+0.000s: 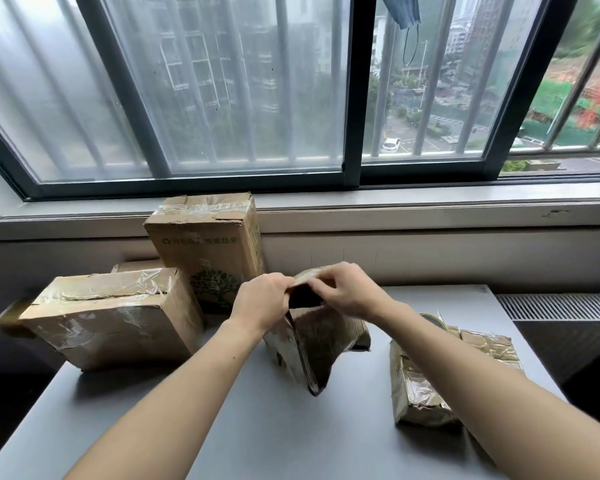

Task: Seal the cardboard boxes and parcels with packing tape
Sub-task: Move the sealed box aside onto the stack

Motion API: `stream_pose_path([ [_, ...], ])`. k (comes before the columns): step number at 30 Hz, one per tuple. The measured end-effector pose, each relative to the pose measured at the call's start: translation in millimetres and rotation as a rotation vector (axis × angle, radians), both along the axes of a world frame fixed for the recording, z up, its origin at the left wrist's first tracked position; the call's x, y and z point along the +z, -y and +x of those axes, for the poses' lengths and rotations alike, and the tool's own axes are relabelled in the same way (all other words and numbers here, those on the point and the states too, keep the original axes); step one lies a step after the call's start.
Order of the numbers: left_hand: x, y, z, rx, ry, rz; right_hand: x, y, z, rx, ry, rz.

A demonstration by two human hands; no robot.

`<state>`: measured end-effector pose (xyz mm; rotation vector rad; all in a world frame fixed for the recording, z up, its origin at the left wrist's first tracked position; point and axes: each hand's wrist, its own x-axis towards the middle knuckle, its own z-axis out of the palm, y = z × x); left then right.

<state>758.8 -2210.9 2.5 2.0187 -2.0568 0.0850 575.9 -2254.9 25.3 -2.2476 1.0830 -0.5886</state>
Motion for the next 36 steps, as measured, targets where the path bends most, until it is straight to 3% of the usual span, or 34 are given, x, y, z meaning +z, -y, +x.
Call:
stream_pose_path([
  [4, -15.3, -8.8, -9.2, -0.017, 0.146, -0.194, -10.1, -1.7, -12.0, -0.341, 0.19, -0.026],
  [8, -26.7, -14.6, -21.6, -0.179, 0.192, -0.42, -29.9, -4.4, -25.5, -0.476, 0.192, 0.099],
  [11, -44.7, -15.0, -26.7, -0.236, 0.259, -0.473, -40.3, -11.1, -36.3, -0.514, 0.135, 0.169],
  [16, -87.1, -24.5, -33.1, -0.315, 0.216, -0.38, -67.3, -28.8, -46.1, -0.512, -0.02, 0.379],
  [20, -97.6, -28.5, -37.4, -0.373, 0.213, -0.18, -84.0, -39.4, -47.2, -0.564, 0.211, 0.664],
  [27, -98.2, -37.1, -50.6, -0.334, 0.216, -0.06, -93.2, -52.6, -52.4, -0.618, 0.362, 0.786],
  [31, -94.5, -33.2, -56.3, -0.33, 0.069, -0.039, -87.8, -53.6, -52.8, -0.591, 0.514, 0.906],
  [36, -80.1, -28.3, -65.3, -0.232, -0.224, 0.044, -81.0, -52.4, -54.5, -0.56, 0.537, 0.868],
])
